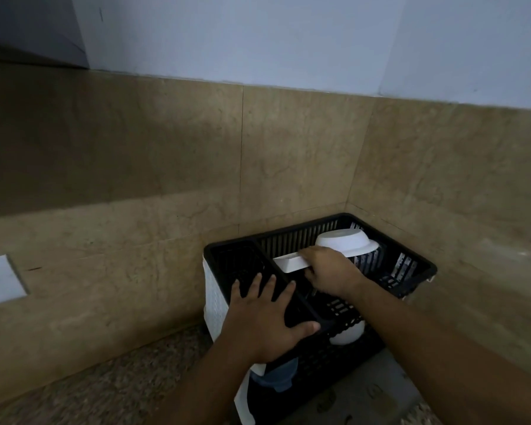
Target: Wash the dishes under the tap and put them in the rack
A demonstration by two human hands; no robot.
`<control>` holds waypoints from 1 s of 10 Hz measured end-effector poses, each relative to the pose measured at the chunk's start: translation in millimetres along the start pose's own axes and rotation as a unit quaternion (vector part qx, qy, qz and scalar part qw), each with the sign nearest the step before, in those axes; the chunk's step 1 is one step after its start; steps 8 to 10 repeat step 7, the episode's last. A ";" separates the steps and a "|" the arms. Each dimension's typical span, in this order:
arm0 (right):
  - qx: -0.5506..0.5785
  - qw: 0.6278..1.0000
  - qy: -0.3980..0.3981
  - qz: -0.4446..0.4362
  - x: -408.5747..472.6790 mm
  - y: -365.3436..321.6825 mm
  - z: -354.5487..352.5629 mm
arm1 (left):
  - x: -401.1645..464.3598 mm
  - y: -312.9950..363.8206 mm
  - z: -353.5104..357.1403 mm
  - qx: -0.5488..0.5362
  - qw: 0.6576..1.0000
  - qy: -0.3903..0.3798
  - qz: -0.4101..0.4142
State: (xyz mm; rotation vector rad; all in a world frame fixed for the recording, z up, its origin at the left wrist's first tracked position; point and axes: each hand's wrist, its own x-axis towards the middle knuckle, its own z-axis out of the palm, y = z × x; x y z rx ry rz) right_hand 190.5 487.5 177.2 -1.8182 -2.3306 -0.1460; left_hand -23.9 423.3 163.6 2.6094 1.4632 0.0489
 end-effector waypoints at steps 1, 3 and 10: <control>0.013 0.997 -0.077 0.015 -11.2 1.0 -1.0 | 0.1 1.3 -0.5 0.000 1.000 -0.004 -0.001; -0.033 0.985 -0.160 0.048 -12.9 -3.9 -3.1 | -1.4 2.0 -2.1 0.009 1.000 -0.003 -0.001; 0.110 0.988 -0.022 0.101 -61.3 -4.3 -32.1 | -5.8 5.0 -7.4 -0.019 1.000 0.020 0.009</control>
